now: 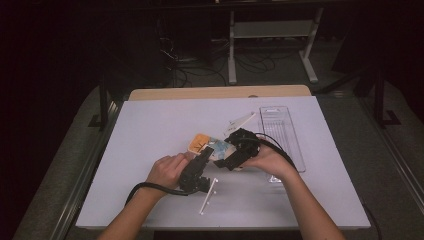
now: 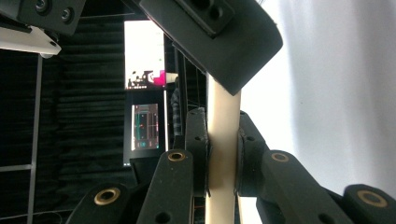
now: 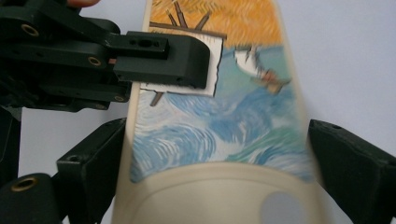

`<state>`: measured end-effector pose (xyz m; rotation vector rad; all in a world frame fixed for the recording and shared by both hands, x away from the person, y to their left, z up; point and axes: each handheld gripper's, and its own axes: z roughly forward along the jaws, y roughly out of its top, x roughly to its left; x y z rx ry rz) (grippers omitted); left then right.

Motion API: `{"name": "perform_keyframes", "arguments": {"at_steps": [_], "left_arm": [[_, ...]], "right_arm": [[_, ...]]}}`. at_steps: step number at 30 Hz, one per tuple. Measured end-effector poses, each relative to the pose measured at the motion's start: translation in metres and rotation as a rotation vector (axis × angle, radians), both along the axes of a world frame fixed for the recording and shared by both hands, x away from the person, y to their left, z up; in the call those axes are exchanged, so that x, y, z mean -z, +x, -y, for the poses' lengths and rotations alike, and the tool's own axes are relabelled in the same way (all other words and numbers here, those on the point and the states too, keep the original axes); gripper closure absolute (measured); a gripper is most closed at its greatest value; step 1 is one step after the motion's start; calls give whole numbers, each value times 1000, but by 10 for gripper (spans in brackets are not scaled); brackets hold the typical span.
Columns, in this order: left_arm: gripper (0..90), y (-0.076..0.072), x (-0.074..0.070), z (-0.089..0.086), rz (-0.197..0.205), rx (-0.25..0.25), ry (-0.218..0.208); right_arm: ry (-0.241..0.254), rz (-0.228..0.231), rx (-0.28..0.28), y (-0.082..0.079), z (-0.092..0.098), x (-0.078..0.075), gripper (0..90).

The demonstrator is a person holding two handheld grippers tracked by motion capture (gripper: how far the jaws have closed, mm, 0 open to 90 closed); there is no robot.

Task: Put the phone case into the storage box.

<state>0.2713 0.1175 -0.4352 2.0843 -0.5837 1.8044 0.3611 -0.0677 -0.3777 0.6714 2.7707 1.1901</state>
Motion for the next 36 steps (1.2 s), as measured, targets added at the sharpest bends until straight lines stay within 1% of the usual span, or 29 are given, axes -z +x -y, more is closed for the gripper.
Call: {"name": "perform_keyframes", "arguments": {"at_steps": [1, 4, 5, 8, 10, 12, 13, 14, 16, 17, 19, 21, 22, 23, 25, 31, 32, 33, 36], "left_arm": [[794, 0, 0, 0, -2, 0, 3], [794, 0, 1, 0, -1, -2, 7], [794, 1, 1, 0, -2, -3, 8], [794, 1, 1, -1, -3, -10, 14], [794, 2, 1, -3, -9, -15, 18], [793, 3, 1, -4, -14, -23, 21], [794, 4, 1, -5, -17, -25, 17], [794, 5, 0, -6, -20, -34, 23], [794, 6, 0, -8, -23, -43, 21], [793, 7, 0, -10, -24, -49, 12], [794, 9, -1, -13, -29, -61, 14], [794, 10, -2, -16, -28, -71, 5], [793, 11, -3, -17, -33, -76, 7], [794, 12, -2, -18, -34, -82, -6], [793, 13, -4, -21, -44, -88, -4], [793, 16, -5, -25, -53, -108, -18], [793, 16, -6, -26, -53, -113, -15], [793, 16, -6, -26, -54, -119, -15], [793, 17, -7, -28, -66, -124, -22]], "right_arm": [[5, 0, 1, -1, 0, -1, 79], [13, 19, -3, 1, 2, -1, 64], [20, 3, 12, 0, 2, -3, 62], [29, -2, 19, 0, 4, -4, 61], [36, 7, 23, 0, 6, -6, 64], [59, -12, 39, -2, 8, -8, 64], [62, -15, 40, -2, 9, -9, 64], [66, -14, 43, -2, 10, -10, 64], [73, -8, 46, -2, 13, -11, 64], [76, -6, 47, -2, 14, -12, 64], [84, -3, 50, -2, 18, -13, 63], [87, -1, 54, -2, 22, -14, 60], [90, -2, 60, -2, 24, -14, 58], [90, -4, 64, -2, 26, -14, 58], [88, 5, 76, -2, 29, -14, 58], [83, 3, 88, -2, 39, -11, 60], [80, -5, 94, -3, 40, -11, 60], [82, 3, 88, -3, 42, -10, 60], [80, 3, 101, -5, 46, -8, 60]]}}
